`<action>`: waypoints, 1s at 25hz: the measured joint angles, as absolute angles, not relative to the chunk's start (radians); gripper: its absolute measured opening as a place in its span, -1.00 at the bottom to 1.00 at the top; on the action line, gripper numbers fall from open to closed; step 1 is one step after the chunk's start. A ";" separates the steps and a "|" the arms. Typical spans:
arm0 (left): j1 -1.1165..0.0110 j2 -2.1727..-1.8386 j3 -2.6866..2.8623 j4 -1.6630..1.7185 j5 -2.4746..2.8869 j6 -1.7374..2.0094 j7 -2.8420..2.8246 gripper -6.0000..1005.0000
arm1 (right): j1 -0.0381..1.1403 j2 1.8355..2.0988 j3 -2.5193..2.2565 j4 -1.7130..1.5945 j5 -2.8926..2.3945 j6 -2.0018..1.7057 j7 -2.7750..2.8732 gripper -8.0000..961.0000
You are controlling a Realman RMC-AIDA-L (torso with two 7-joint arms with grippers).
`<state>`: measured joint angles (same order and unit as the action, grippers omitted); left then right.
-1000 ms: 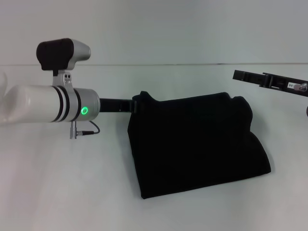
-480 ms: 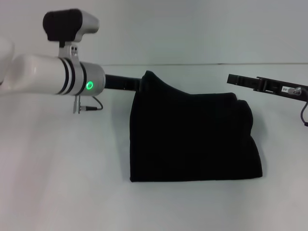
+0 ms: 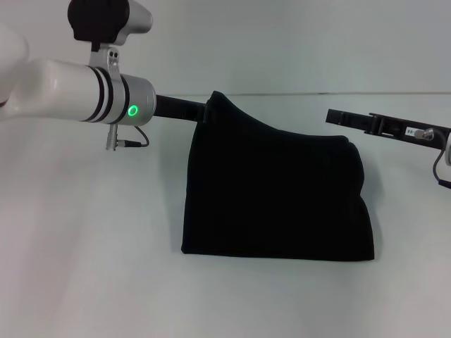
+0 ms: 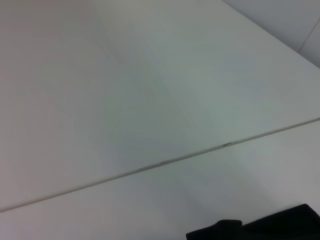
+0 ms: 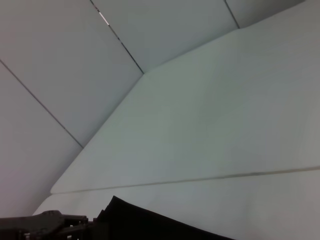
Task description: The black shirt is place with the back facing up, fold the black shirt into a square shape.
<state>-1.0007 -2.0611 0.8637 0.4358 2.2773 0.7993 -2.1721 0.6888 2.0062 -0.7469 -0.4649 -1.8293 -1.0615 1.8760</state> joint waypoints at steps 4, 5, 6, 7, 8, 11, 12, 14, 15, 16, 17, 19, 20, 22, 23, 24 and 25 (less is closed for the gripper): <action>-1.002 -2.062 0.877 0.439 2.280 0.792 -2.160 -0.74 | 0.694 2.006 -0.747 -0.465 -1.829 -1.058 1.876 0.61; -1.002 -2.064 0.883 0.441 2.280 0.786 -2.159 -0.74 | 0.694 2.006 -0.747 -0.466 -1.829 -1.057 1.876 0.61; -1.001 -2.066 0.888 0.443 2.281 0.776 -2.159 -0.74 | 0.695 2.006 -0.747 -0.467 -1.829 -1.057 1.876 0.61; -0.999 -2.067 0.890 0.445 2.281 0.767 -2.158 -0.73 | 0.695 2.006 -0.747 -0.469 -1.829 -1.057 1.876 0.61; -0.994 -2.070 0.892 0.451 2.281 0.755 -2.154 -0.73 | 0.695 2.006 -0.747 -0.471 -1.829 -1.057 1.876 0.61; -0.976 -2.074 0.892 0.462 2.281 0.717 -2.139 -0.72 | 0.695 2.006 -0.746 -0.473 -1.829 -1.057 1.874 0.62; -0.969 -2.074 0.889 0.464 2.281 0.704 -2.137 -0.71 | 0.695 2.004 -0.744 -0.473 -1.829 -1.057 1.869 0.62; -0.949 -2.071 0.880 0.487 2.281 0.688 -2.138 -0.71 | 0.694 2.002 -0.741 -0.474 -1.825 -1.057 1.858 0.60; -0.930 -2.070 0.875 0.511 2.281 0.688 -2.140 -0.70 | 0.693 2.000 -0.740 -0.474 -1.824 -1.057 1.853 0.59; -0.916 -2.071 0.870 0.533 2.279 0.690 -2.142 -0.66 | 0.692 1.998 -0.739 -0.475 -1.822 -1.057 1.849 0.58; -0.890 -2.075 0.867 0.575 2.273 0.705 -2.143 -0.61 | 0.692 1.996 -0.738 -0.475 -1.822 -1.057 1.847 0.57; -0.844 -2.085 0.864 0.660 2.256 0.748 -2.144 -0.51 | 0.691 1.993 -0.735 -0.479 -1.821 -1.061 1.846 0.55; -0.820 -2.091 0.864 0.709 2.244 0.788 -2.144 -0.46 | 0.690 1.992 -0.733 -0.484 -1.821 -1.065 1.843 0.54; -0.770 -2.105 0.864 0.808 2.215 0.887 -2.133 -0.37 | 0.683 1.991 -0.726 -0.506 -1.821 -1.087 1.815 0.52; -0.753 -2.112 0.864 0.846 2.202 0.929 -2.119 -0.32 | 0.680 1.991 -0.723 -0.514 -1.819 -1.099 1.798 0.51; -0.732 -2.120 0.864 0.885 2.180 0.992 -2.090 -0.27 | 0.675 1.991 -0.715 -0.525 -1.817 -1.124 1.767 0.50; -0.715 -2.126 0.863 0.913 2.155 1.044 -2.051 -0.18 | 0.670 1.990 -0.707 -0.534 -1.816 -1.147 1.736 0.49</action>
